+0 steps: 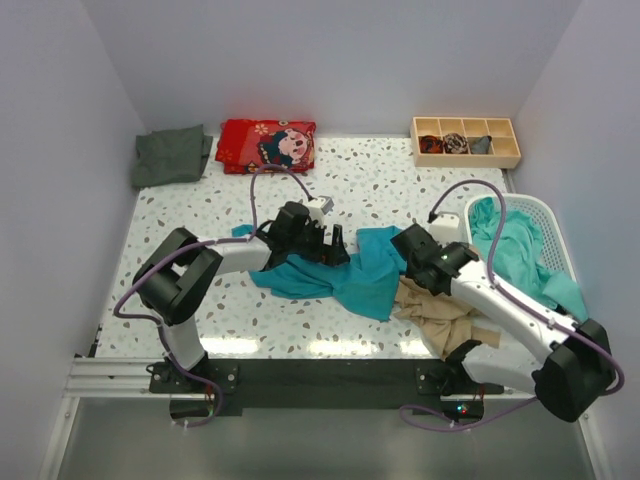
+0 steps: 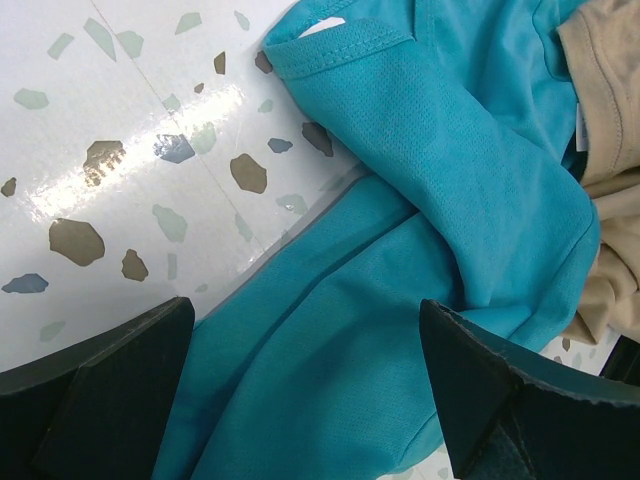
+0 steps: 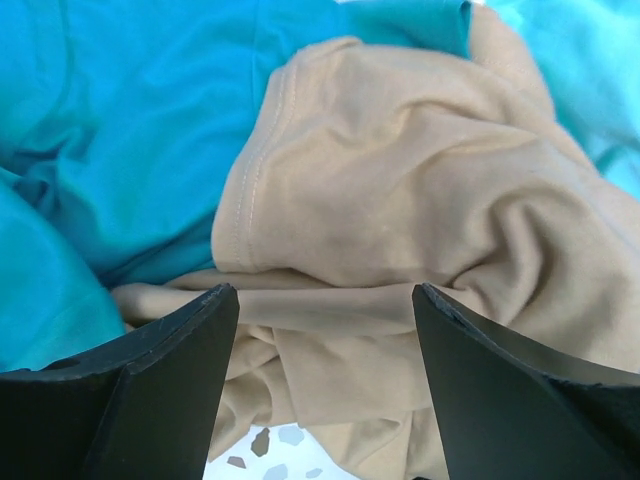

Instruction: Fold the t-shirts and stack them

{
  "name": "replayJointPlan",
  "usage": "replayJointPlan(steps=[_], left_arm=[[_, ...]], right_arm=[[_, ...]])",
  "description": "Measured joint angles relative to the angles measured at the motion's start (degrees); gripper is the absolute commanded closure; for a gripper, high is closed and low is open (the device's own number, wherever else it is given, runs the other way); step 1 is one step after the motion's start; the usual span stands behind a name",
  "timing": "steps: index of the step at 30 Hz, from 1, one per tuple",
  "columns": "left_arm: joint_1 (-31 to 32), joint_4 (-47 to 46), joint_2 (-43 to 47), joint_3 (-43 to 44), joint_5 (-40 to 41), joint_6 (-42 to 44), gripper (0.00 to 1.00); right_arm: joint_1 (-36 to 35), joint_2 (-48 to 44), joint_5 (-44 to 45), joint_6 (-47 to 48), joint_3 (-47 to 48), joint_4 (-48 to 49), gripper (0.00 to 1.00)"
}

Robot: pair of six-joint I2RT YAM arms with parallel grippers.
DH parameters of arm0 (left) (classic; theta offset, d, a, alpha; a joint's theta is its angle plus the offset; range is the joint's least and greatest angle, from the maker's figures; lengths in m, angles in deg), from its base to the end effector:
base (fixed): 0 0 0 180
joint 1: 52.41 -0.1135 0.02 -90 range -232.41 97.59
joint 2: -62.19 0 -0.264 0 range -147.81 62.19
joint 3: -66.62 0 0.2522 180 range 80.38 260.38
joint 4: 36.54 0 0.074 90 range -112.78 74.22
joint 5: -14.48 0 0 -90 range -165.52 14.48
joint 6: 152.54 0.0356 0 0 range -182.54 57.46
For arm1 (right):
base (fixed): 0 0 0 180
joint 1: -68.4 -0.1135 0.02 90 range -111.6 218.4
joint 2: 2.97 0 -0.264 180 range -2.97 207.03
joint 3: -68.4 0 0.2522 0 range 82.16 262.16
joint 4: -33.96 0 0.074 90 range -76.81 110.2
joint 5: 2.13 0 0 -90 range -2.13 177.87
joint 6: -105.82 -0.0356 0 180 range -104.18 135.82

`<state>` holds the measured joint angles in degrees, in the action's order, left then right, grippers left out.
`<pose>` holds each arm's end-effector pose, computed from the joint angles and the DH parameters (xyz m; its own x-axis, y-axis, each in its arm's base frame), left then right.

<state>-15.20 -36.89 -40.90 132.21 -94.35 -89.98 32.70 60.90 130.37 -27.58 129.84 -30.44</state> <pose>0.2843 -0.2303 0.1521 -0.7850 0.0484 -0.6176 0.4682 0.6992 -0.5403 0.1725 0.0943 0.2477 -0.6897 0.1282 -0.7126 0.3572 0.9163 -0.1809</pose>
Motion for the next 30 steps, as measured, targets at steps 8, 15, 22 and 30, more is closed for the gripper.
replayJointPlan(steps=[8, 15, 22, 30], left_arm=[[0.0, 0.0, 0.0, 0.0, 0.0, 0.1, 0.0], [0.0, 0.1, 0.0, 0.0, 0.2, 0.7, 0.0], [0.0, 0.3, 0.0, 0.0, 0.2, 1.1, 0.0], [0.0, 0.4, 0.0, 0.3, 0.1, 1.1, 0.0]], right_arm=[[0.5, 13.4, -2.0, -1.7, 0.0, 1.2, 0.57], [2.0, 14.5, -2.2, -2.7, -0.3, 2.8, 1.0], [2.3, 3.3, -0.2, -1.9, 0.0, 0.8, 1.0], [2.4, -6.5, 4.0, 0.5, 10.0, -5.2, 0.15]])
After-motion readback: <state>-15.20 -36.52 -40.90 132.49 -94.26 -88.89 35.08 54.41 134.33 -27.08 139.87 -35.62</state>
